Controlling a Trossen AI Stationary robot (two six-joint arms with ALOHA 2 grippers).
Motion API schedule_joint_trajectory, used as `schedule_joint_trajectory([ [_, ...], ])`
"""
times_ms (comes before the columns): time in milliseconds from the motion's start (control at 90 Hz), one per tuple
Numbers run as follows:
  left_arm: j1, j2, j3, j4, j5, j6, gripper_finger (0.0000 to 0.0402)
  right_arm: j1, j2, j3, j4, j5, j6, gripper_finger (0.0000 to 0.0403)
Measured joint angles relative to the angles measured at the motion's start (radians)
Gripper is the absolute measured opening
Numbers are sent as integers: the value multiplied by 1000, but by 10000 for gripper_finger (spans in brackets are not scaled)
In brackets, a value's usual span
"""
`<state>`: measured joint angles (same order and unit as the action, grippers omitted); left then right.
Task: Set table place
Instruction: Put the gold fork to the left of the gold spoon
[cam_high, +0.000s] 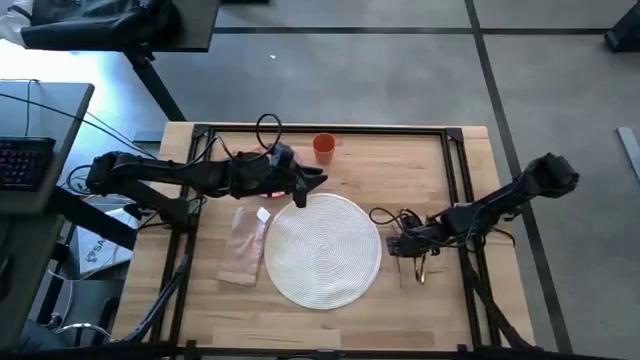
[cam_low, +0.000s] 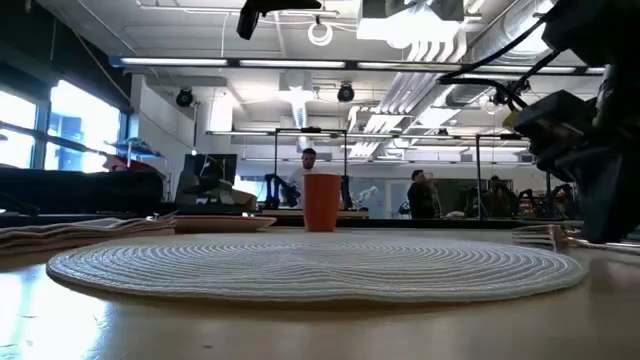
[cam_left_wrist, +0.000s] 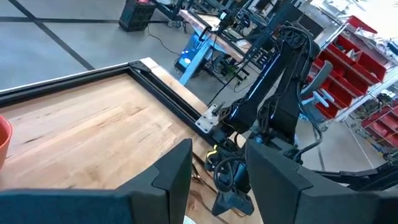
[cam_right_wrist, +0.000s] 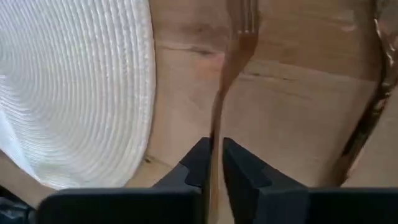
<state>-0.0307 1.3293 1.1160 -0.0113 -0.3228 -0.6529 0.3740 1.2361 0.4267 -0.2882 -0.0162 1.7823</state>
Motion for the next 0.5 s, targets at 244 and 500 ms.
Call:
schedule_joint_trajectory([
  [244,0,0,0,0,7,0,131,0,-53,40,-145,45,-9,158],
  [500,0,0,0,0,7,-8,131,-76,-55,66,-213,111,-41,157],
])
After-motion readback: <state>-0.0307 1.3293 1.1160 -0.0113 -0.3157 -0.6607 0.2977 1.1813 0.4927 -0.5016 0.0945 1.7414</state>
